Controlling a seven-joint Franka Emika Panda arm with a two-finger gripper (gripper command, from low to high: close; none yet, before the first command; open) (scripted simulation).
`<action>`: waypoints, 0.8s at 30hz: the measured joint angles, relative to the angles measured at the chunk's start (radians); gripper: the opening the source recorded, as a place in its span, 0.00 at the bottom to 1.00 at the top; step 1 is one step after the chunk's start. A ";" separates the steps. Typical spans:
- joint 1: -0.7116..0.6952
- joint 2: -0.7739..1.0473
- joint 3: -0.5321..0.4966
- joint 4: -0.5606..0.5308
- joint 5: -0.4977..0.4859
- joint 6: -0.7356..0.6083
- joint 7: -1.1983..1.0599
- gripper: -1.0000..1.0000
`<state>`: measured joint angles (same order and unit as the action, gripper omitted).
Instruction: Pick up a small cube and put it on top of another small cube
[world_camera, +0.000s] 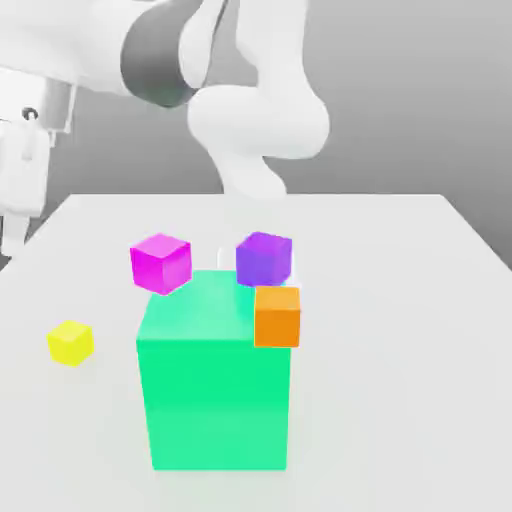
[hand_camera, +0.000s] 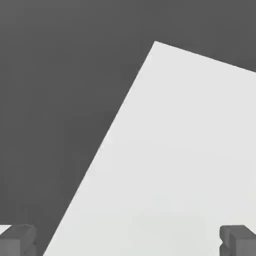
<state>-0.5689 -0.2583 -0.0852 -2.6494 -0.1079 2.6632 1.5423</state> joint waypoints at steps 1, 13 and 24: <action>-0.022 0.026 -0.011 -0.017 -0.001 0.018 0.033 0.50; -0.227 0.363 -0.076 -0.166 0.192 0.259 0.208 0.50; -0.326 0.547 0.044 -0.133 0.272 0.410 0.150 0.00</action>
<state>-0.8945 0.2891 -0.0414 -2.7829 0.1637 3.0730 1.6923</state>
